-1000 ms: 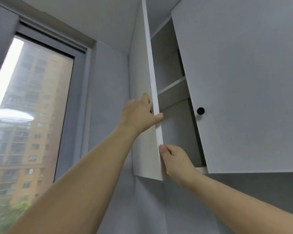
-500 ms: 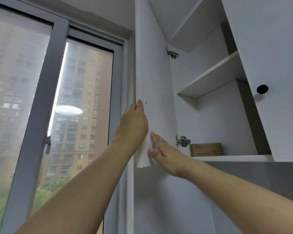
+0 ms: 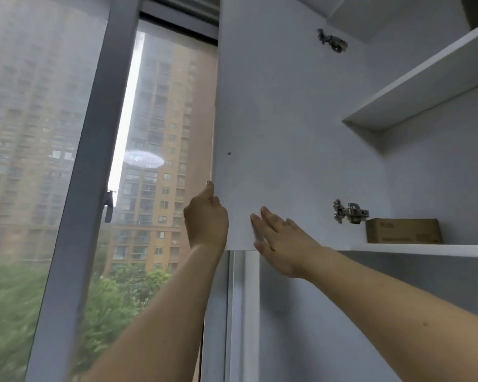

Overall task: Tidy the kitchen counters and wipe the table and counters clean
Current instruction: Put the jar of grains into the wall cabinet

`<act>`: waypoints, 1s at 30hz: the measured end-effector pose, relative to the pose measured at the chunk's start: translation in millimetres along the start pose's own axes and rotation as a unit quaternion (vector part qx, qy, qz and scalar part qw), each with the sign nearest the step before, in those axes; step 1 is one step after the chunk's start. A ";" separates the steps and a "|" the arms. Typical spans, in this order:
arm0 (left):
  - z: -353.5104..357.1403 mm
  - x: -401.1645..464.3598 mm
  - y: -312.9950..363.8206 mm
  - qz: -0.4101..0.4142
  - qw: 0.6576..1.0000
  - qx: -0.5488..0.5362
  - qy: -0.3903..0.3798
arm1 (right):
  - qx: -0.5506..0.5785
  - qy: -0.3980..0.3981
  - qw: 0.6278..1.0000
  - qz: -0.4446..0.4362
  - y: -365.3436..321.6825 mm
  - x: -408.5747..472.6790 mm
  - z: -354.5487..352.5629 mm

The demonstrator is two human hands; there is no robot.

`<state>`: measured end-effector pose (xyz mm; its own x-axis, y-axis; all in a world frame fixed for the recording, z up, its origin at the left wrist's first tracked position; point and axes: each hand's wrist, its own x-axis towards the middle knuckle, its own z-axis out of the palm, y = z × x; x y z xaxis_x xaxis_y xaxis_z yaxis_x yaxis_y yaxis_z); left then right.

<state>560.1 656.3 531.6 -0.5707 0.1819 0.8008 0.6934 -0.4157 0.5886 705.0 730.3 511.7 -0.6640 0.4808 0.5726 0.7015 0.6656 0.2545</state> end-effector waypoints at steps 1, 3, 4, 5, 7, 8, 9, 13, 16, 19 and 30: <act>2.4 1.0 -10.1 -0.008 1.000 0.000 0.002 | -0.006 -0.001 1.000 -0.001 0.0 5.8 4.6; 6.3 3.3 -22.9 -0.015 1.000 0.003 0.006 | -0.017 -0.001 1.000 -0.003 0.5 11.4 9.8; 8.5 4.5 -26.9 -0.017 1.000 0.007 0.009 | -0.023 -0.003 1.000 -0.003 1.2 13.4 12.0; 10.8 5.3 -31.0 -0.018 1.000 0.010 0.010 | -0.028 -0.007 1.000 -0.004 1.7 15.0 14.7; 13.1 5.4 -32.8 -0.015 1.000 0.015 0.011 | -0.046 -0.012 0.999 -0.003 3.8 15.7 15.3; 13.7 4.2 -32.1 -0.011 1.000 0.016 0.013 | -0.062 -0.015 0.998 -0.005 5.0 14.4 12.7; 15.1 2.7 -31.3 -0.004 1.000 0.017 0.017 | -0.079 -0.019 0.997 -0.008 6.6 12.5 9.6; 18.6 -6.0 -5.4 0.032 0.999 0.021 0.033 | -0.140 -0.016 0.990 -0.007 25.5 -6.6 -25.1; 24.0 -20.1 25.7 0.041 0.999 0.013 -0.013 | -0.193 0.001 0.981 0.003 52.0 -34.6 -64.7; 39.7 -42.5 59.4 0.042 0.996 -0.022 -0.078 | -0.256 -0.006 0.966 0.023 80.7 -75.5 -112.7; 133.1 -181.6 204.7 0.111 0.876 -0.195 -0.428 | -0.479 -0.181 0.852 0.107 156.4 -221.8 -228.7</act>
<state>864.2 656.8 521.5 0.2122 0.5904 0.7787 0.4481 -0.7670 0.4593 1021.2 597.2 602.7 -0.4090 0.7924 0.4526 0.5911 -0.1479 0.7930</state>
